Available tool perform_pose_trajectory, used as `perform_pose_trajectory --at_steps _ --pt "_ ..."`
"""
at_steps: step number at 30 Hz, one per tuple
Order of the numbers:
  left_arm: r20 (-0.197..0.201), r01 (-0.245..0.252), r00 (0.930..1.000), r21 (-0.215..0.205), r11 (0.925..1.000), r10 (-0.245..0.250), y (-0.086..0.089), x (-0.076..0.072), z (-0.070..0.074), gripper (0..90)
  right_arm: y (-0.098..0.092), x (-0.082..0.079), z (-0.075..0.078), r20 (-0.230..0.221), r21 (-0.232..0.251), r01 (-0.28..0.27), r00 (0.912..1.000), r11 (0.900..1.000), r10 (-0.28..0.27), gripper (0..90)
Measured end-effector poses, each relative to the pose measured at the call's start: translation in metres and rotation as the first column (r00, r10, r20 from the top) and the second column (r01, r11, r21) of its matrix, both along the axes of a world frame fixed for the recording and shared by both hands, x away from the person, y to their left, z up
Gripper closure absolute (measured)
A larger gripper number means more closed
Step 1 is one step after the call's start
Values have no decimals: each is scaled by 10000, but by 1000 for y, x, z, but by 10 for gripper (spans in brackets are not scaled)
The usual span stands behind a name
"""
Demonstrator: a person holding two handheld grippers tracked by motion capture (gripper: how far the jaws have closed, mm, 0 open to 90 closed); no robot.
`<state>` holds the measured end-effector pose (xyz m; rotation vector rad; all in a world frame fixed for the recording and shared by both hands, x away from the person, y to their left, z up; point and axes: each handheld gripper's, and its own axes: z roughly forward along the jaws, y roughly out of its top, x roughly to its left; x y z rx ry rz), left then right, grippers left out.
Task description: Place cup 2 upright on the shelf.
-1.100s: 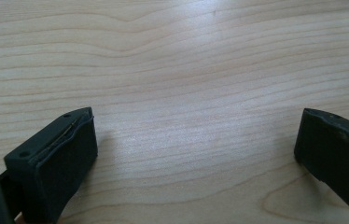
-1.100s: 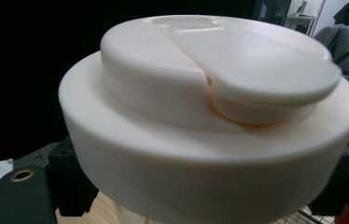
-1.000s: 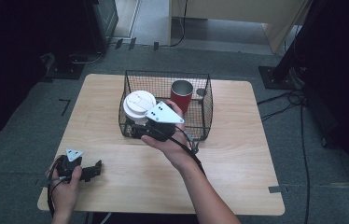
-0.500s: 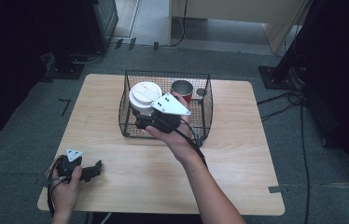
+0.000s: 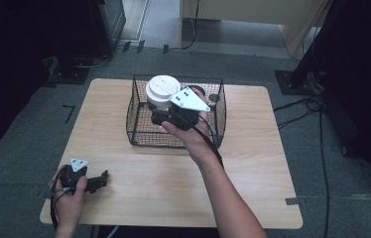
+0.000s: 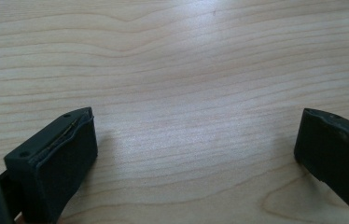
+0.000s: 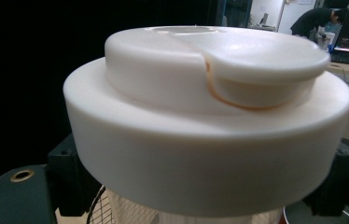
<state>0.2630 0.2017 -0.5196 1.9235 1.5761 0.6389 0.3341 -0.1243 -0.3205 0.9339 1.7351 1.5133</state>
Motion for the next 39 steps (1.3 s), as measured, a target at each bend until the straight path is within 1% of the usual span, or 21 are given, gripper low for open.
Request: perform_pose_trajectory --at_steps 3,10,15,19,23,27,31,39 --pt "6 -9 10000 -8 10000 9 0 0 0 1 -1 4 1 -96 78 83 9999 9999 -82 160" --pt "3 -3 10000 -4 10000 3 0 0 0 1 -3 14 1 -138 86 283 9995 9996 -282 160" --pt "20 -7 10000 -10 10000 7 0 0 0 0 -6 23 0 -216 165 506 9985 9986 -503 160" --pt "18 -4 10000 -6 10000 4 0 0 0 1 -6 31 -3 -268 101 643 9976 9979 -640 160" --pt "15 1 10000 -5 10000 -1 0 0 0 1 -4 39 -5 -250 120 593 9979 9982 -590 159" --pt "37 -14 10000 -17 10000 14 0 0 0 1 -1 46 -9 -341 139 630 9975 9979 -625 159" --pt "23 -4 10000 -2 10000 4 0 0 0 1 2 53 -16 -436 35 668 9968 9978 -665 159" --pt "8 -3 10000 -1 10000 3 0 0 0 0 6 67 -31 -795 -118 734 9941 9972 -741 159"
